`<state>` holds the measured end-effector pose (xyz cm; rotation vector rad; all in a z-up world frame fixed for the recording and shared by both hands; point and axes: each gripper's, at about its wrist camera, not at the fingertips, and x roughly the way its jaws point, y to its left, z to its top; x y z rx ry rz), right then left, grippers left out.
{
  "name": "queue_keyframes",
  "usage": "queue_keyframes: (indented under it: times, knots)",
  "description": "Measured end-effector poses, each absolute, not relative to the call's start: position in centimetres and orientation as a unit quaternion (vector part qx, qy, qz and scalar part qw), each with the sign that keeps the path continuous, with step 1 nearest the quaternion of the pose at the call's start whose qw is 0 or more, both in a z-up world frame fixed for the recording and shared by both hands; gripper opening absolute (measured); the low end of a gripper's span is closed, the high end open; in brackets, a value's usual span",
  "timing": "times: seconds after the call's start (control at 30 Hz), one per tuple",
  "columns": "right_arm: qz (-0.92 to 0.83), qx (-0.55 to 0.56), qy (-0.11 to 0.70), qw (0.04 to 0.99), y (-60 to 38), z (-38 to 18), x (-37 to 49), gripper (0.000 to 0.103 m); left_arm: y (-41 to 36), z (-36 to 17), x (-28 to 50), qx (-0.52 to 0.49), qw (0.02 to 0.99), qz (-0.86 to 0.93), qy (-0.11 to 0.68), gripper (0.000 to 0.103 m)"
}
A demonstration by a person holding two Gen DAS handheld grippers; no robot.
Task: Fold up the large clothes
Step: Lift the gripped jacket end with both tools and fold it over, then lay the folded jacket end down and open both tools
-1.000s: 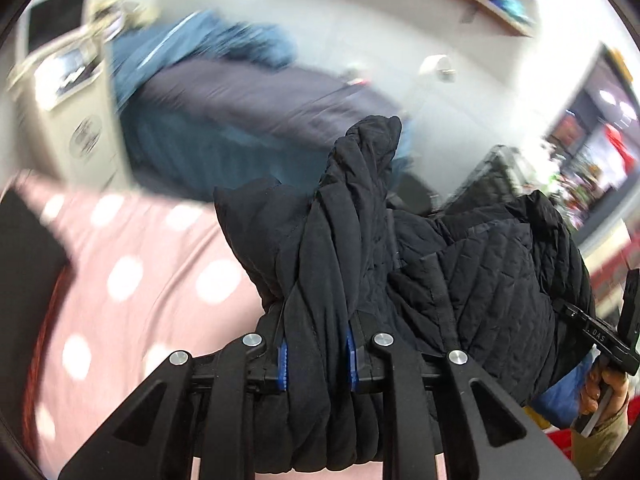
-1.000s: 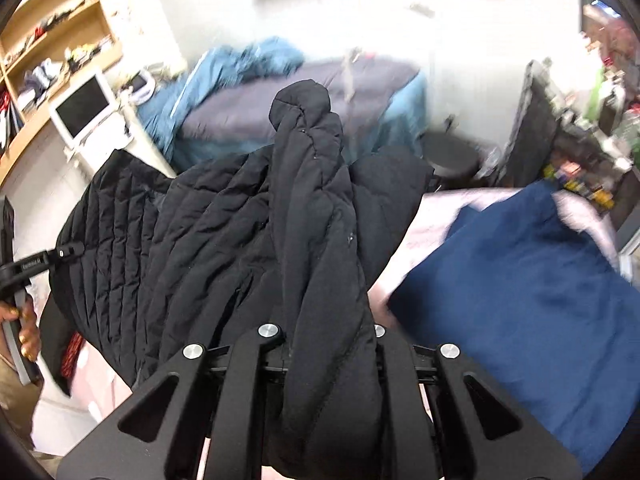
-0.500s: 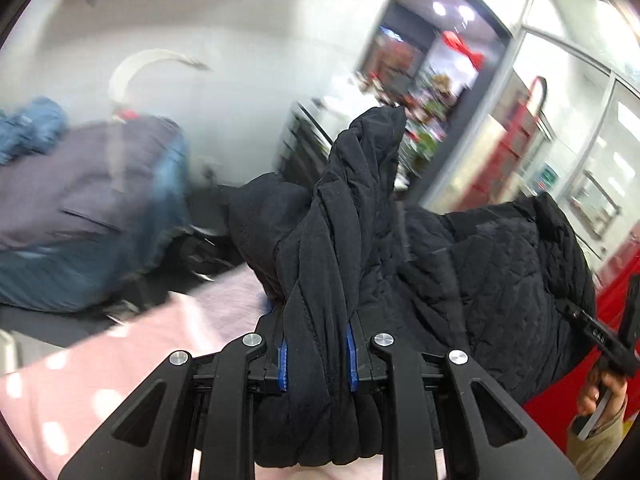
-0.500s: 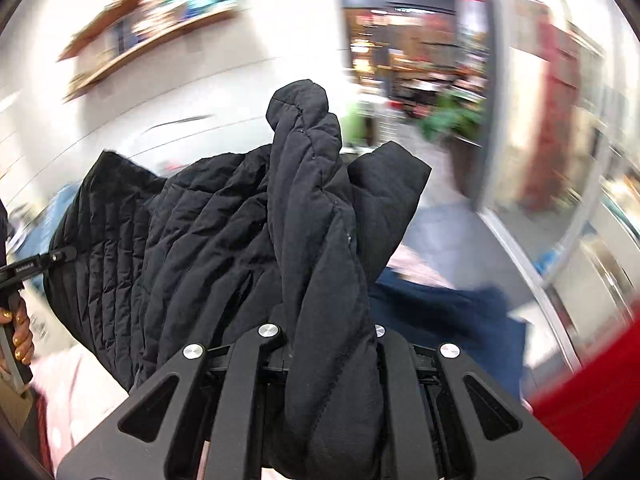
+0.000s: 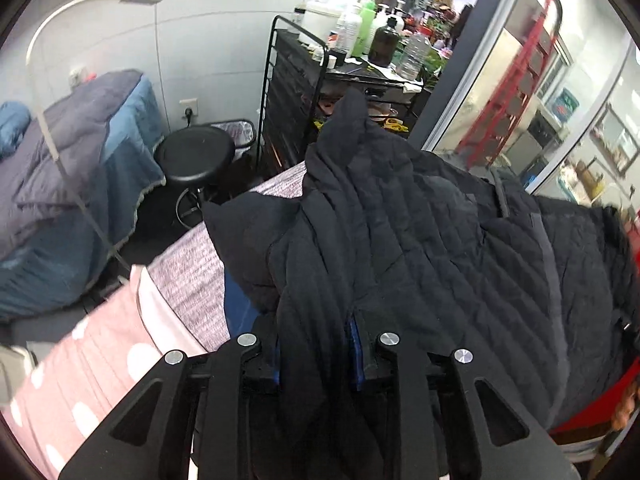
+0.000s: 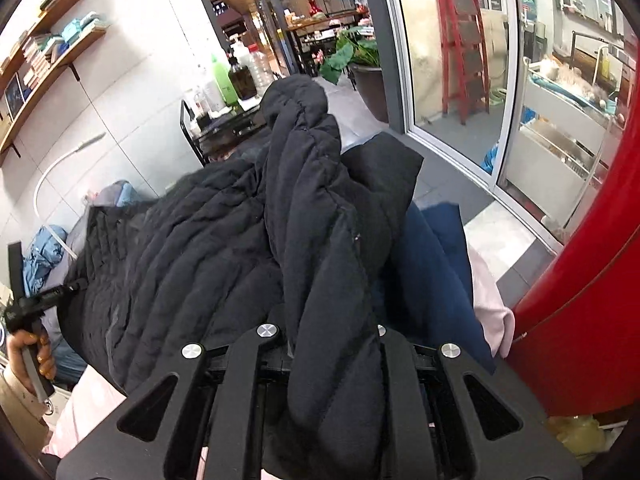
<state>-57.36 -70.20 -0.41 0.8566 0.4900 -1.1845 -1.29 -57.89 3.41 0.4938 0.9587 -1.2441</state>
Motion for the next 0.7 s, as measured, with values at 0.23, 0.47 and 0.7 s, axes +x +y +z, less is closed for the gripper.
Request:
queue_keyframes:
  times: [0.23, 0.47, 0.7]
  knots:
    - [-0.54, 0.397, 0.259, 0.696, -70.7, -2.7, -57.1, 0.016, -57.4, 0.5, -0.3, 0.227, 0.677, -0.537, 0.448, 0.044]
    - [-0.547, 0.457, 0.262, 0.65, -72.0, -7.5, -58.1, 0.035, -56.7, -1.4, 1.3, 0.202, 0.696, -0.507, 0.467, 0.092]
    - [-0.548, 0.508, 0.243, 0.618, -72.8, -8.9, -59.3, 0.067, -56.1, -1.2, 1.6, 0.188, 0.709, -0.491, 0.469, 0.098]
